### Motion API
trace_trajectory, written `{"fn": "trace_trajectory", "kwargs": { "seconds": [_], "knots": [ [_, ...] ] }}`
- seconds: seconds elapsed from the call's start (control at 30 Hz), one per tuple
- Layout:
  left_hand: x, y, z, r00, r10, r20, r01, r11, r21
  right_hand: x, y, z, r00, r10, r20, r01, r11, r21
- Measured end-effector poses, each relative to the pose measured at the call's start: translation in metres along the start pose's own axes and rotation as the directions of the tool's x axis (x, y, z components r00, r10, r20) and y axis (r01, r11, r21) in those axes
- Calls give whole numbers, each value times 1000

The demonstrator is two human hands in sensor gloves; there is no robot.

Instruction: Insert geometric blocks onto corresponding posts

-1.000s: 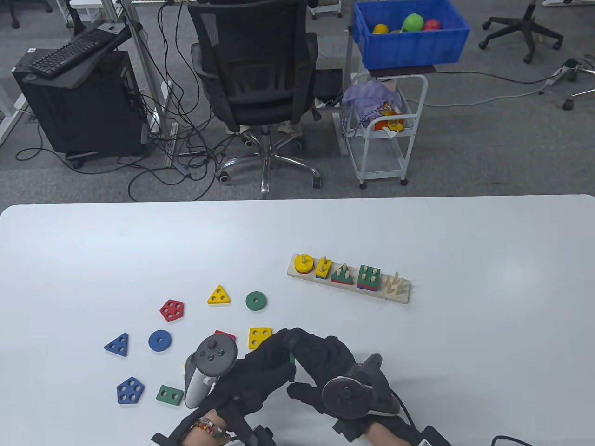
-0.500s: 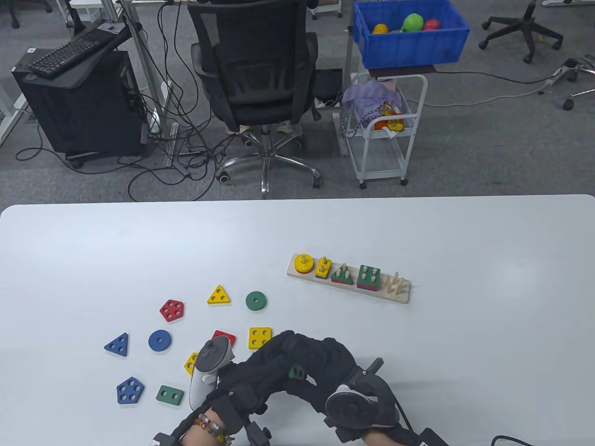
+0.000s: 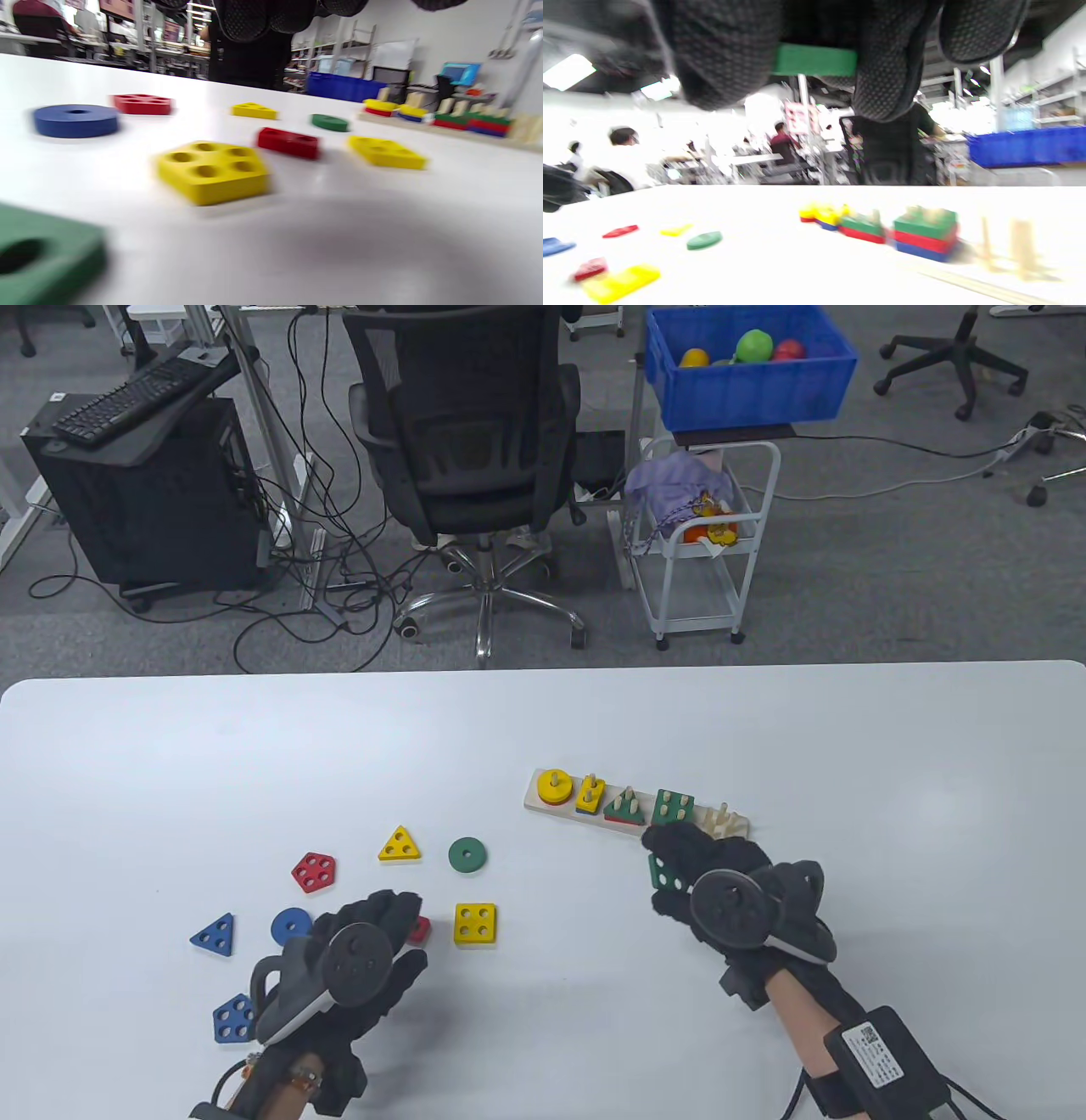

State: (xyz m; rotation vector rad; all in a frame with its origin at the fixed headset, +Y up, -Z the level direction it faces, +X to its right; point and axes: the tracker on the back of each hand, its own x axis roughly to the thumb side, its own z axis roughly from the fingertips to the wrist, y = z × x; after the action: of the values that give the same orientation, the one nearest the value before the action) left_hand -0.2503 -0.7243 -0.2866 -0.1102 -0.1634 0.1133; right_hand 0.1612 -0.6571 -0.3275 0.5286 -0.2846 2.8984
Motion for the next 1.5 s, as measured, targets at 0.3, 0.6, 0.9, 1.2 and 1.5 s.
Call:
{"fn": "trace_trajectory", "kwargs": {
  "seconds": [0.3,0.6,0.9,1.2,1.5],
  "knots": [
    [-39,-1,5,992,8,-122,-9,1000,-4,-62,14,-40,934,170,-313,-124,979,161],
    [-39,-3,6,992,2,-128,-5,1000,-24,-75,47,-55,874,267,-406,-185,956,228],
    [-37,-4,6,993,-7,-120,3,999,-36,-74,68,-76,860,299,-413,-192,941,280],
    [-37,-4,6,992,-10,-129,3,999,-53,-72,80,-82,853,338,-398,-216,922,320],
    [-37,-3,7,992,-6,-130,-1,999,-55,-76,69,-61,894,232,-382,-123,950,288]
  ]
}}
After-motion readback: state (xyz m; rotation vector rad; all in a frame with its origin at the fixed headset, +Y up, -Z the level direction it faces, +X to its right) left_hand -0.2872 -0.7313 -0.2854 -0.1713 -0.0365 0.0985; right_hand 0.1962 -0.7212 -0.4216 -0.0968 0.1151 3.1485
